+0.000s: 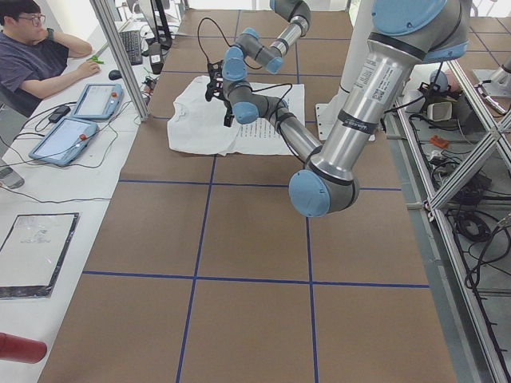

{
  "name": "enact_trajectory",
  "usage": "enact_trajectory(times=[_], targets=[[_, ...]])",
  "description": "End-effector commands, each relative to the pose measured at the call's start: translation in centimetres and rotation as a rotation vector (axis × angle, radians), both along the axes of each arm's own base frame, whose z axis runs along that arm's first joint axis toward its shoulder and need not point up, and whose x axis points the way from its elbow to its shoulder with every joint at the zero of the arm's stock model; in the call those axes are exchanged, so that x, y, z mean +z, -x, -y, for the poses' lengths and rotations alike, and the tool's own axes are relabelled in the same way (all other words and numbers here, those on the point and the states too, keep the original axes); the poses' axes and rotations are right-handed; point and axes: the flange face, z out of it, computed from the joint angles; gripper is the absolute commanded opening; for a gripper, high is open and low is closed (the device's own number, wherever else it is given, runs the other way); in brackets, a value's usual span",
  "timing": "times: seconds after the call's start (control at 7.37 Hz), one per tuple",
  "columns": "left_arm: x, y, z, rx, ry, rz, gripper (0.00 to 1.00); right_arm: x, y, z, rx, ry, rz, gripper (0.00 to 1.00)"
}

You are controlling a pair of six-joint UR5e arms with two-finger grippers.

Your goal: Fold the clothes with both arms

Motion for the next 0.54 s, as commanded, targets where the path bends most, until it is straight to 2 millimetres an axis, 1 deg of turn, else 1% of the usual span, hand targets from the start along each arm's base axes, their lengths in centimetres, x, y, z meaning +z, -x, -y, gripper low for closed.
enact_trajectory(times=[0.0,0.14,0.27,0.41], targets=[[0.5,0.0,0.0,0.003,-0.002,0.007,1.0,-1.4,4.1,-3.2,0.104,0.023,0.177,1.0],[0.6,-0.1,0.1,0.004,-0.002,0.008,1.0,-1.2,5.5,-4.8,0.101,0.029,0.18,1.0],[0.5,-0.1,0.1,0.003,-0.003,0.009,1.0,-0.4,5.7,-5.1,0.096,0.032,0.164,1.0],[0.6,-0.2,0.2,0.001,0.003,0.009,1.0,-0.7,5.6,-5.1,0.093,0.037,0.149,1.0]])
